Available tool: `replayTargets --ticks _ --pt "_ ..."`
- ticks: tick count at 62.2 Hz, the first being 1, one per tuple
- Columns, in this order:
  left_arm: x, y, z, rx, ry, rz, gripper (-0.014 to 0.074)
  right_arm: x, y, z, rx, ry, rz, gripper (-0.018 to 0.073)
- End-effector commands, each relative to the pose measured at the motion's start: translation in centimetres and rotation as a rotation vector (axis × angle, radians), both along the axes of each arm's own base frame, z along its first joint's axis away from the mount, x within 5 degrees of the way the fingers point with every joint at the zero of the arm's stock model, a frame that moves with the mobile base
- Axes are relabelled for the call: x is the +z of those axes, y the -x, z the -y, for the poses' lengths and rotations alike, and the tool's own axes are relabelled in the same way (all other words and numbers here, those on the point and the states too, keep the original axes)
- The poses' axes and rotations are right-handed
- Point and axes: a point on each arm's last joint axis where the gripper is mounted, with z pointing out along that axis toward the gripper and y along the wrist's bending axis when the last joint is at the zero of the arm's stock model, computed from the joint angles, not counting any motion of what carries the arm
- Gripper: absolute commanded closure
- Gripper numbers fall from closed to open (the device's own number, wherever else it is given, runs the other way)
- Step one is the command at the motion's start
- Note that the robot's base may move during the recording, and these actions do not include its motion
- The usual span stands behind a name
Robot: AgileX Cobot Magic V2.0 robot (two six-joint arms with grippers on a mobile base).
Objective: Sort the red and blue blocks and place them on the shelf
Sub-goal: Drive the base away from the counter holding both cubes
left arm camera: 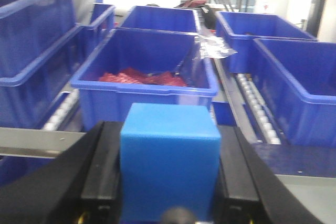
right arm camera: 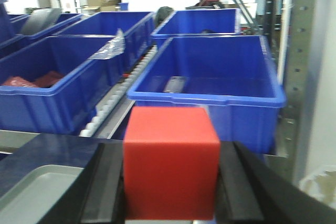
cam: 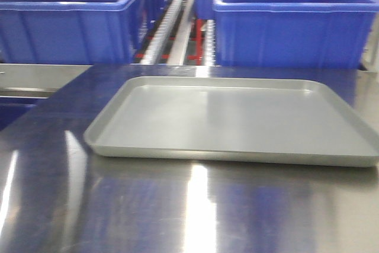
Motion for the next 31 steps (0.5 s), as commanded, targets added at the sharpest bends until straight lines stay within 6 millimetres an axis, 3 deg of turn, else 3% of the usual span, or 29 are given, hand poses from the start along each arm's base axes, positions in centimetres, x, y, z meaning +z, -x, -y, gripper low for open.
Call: replayTargets --ticks 1,31 --pt "1.7 0.19 -0.02 0.0 0.013 0.109 0.0463 1.57 0.17 0.16 -0.016 -0.009 0.107 0.0511" --pt "1.7 0.19 -0.02 0.0 0.013 0.109 0.0463 1.57 0.17 0.16 -0.016 -0.009 0.107 0.0511"
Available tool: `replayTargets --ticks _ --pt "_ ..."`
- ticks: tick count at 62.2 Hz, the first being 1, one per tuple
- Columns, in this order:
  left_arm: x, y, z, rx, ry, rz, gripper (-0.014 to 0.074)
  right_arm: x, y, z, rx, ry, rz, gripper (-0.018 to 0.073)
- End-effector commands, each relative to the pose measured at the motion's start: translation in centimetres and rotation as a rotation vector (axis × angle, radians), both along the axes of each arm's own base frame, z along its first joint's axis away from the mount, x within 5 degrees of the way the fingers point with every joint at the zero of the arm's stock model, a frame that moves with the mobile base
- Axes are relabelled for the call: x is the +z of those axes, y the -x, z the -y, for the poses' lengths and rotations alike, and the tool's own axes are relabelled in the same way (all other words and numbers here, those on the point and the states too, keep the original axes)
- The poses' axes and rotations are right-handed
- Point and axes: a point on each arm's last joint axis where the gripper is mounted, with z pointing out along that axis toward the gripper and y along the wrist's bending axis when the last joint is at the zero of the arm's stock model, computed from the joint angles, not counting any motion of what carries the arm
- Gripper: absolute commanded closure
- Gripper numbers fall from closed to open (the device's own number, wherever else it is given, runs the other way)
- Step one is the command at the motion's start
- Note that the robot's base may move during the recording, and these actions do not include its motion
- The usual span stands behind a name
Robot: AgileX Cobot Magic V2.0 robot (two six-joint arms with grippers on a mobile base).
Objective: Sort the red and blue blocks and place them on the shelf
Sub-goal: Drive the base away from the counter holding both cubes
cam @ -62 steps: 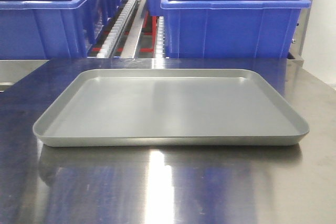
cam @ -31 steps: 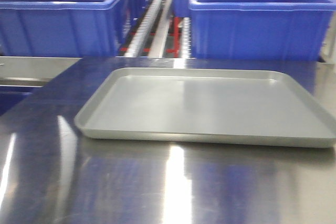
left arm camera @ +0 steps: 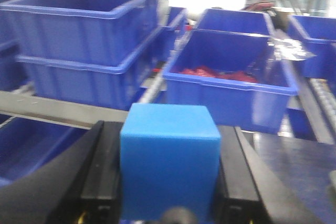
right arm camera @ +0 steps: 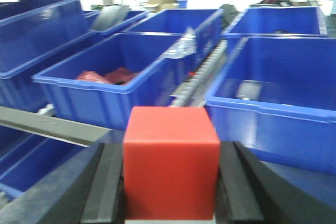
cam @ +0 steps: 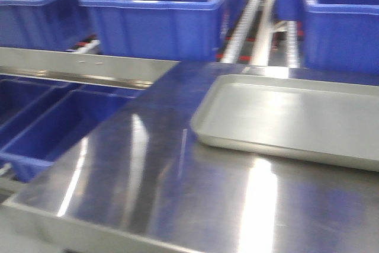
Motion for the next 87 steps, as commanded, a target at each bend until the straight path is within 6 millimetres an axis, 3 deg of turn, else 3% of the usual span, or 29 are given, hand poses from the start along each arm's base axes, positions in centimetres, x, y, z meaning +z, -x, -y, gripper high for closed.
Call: replayTargets --ticks 1,87 --pt "1.72 0.19 -0.02 0.0 0.013 0.111 0.0463 1.57 0.17 0.16 -0.016 -0.009 0.107 0.0511" --pt "1.72 0.19 -0.02 0.0 0.013 0.111 0.0463 1.57 0.17 0.16 -0.016 -0.009 0.107 0.0511"
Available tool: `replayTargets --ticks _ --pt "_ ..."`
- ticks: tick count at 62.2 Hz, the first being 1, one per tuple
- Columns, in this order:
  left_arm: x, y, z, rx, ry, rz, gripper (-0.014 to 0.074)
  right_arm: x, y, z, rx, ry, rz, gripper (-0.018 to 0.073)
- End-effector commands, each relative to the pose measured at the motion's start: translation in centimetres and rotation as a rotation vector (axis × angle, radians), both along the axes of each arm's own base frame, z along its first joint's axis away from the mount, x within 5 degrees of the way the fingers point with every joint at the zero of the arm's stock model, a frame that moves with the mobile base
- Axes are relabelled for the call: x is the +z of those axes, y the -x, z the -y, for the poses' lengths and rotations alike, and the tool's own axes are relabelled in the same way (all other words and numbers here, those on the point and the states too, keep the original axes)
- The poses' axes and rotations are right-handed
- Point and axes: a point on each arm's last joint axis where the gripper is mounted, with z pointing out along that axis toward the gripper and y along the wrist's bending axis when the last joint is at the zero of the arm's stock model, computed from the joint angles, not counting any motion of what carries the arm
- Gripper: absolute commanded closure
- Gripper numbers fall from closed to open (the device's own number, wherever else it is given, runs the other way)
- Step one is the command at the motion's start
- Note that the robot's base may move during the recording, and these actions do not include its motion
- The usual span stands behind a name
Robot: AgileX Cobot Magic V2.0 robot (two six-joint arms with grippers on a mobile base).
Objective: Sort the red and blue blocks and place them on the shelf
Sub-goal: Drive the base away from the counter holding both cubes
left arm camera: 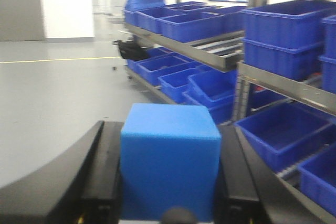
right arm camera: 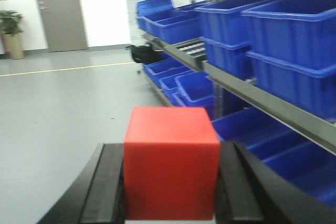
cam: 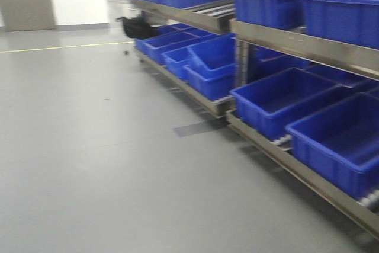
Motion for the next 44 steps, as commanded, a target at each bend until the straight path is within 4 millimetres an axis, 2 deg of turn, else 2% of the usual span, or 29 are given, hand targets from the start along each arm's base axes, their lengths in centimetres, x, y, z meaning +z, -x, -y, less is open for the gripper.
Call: replayTargets --ticks 1,44 --pt "1.74 0.19 -0.02 0.0 0.013 0.113 0.0463 1.57 0.17 0.16 -0.016 -0.009 0.107 0.0511" --pt "1.74 0.19 -0.02 0.0 0.013 0.113 0.0463 1.57 0.17 0.16 -0.016 -0.009 0.107 0.0511"
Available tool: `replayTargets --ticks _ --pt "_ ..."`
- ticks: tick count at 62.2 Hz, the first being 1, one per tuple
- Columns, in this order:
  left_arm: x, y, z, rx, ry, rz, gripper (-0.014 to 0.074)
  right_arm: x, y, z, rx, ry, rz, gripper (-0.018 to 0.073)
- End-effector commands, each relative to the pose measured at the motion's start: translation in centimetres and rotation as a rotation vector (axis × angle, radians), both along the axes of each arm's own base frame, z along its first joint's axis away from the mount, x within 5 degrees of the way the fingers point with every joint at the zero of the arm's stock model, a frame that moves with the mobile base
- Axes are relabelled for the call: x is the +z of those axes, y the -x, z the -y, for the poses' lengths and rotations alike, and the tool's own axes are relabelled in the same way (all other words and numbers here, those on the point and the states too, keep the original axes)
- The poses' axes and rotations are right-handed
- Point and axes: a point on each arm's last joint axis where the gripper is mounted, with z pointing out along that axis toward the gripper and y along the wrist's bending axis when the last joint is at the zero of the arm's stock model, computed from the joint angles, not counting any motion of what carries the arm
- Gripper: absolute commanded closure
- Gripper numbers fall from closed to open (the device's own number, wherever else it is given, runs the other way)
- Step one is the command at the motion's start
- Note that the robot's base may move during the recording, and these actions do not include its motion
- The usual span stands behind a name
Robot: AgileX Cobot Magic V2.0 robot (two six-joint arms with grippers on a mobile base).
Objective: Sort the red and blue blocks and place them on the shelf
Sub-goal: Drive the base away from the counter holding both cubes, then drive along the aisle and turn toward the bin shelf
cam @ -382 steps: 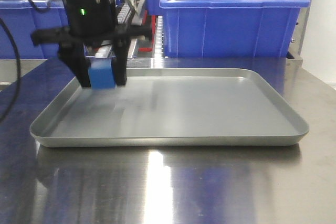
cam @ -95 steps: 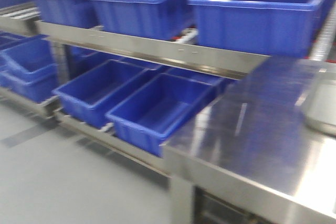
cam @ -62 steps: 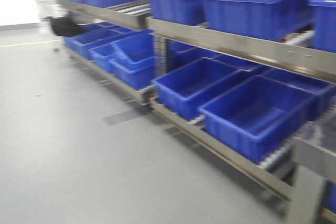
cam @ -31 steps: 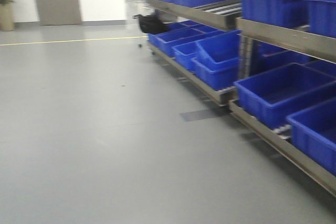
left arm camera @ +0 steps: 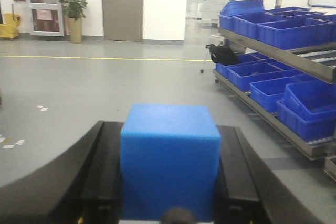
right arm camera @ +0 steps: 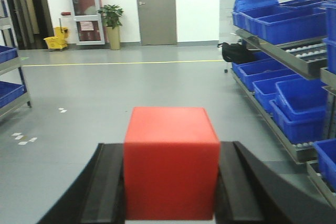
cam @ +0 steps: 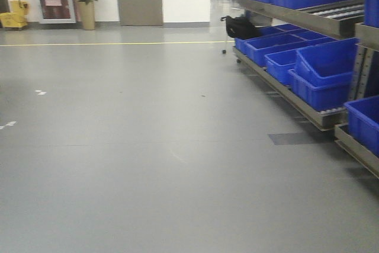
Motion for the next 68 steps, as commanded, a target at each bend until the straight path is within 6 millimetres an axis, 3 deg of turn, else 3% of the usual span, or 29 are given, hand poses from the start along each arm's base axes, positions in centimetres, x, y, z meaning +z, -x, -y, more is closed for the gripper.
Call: replayTargets --ticks 1,68 --pt "1.74 0.19 -0.02 0.0 0.013 0.113 0.0463 1.57 0.17 0.16 -0.016 -0.009 0.107 0.0511" --pt "1.74 0.19 -0.02 0.0 0.013 0.113 0.0463 1.57 0.17 0.16 -0.016 -0.009 0.107 0.0511"
